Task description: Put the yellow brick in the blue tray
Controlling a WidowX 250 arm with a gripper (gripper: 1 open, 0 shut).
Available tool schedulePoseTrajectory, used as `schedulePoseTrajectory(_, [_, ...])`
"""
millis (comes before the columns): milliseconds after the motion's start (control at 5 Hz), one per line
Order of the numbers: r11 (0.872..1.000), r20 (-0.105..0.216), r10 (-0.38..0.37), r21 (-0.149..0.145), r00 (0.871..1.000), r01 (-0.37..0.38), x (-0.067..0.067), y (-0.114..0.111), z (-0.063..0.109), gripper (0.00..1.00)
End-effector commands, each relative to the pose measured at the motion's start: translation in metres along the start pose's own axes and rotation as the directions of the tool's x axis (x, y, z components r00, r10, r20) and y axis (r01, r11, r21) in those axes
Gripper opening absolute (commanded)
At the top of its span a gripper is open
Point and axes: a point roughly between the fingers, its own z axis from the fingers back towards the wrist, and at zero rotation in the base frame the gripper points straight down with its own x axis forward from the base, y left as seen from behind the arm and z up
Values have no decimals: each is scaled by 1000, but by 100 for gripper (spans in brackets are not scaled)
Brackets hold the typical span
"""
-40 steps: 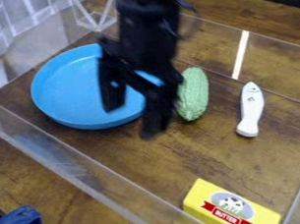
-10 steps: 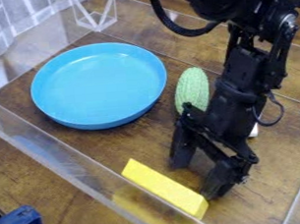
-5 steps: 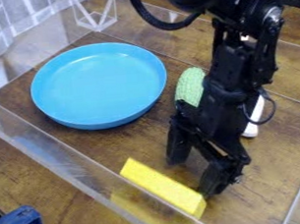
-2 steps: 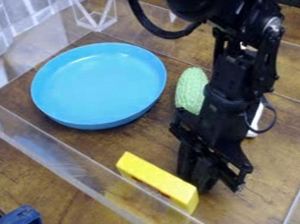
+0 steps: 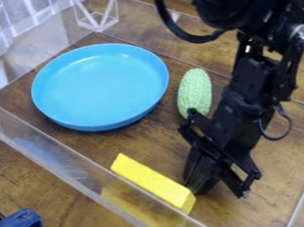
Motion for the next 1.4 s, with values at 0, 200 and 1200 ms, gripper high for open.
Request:
schedulePoseTrajectory(0, [989,-31,-138,57,990,140,-7,-18,0,0])
schedulePoseTrajectory(200, [972,-51,-208,96,977,213,-11,-18,-3,0])
schedulePoseTrajectory(1200, [888,-151,-385,207,910,410,-22,2,18,0])
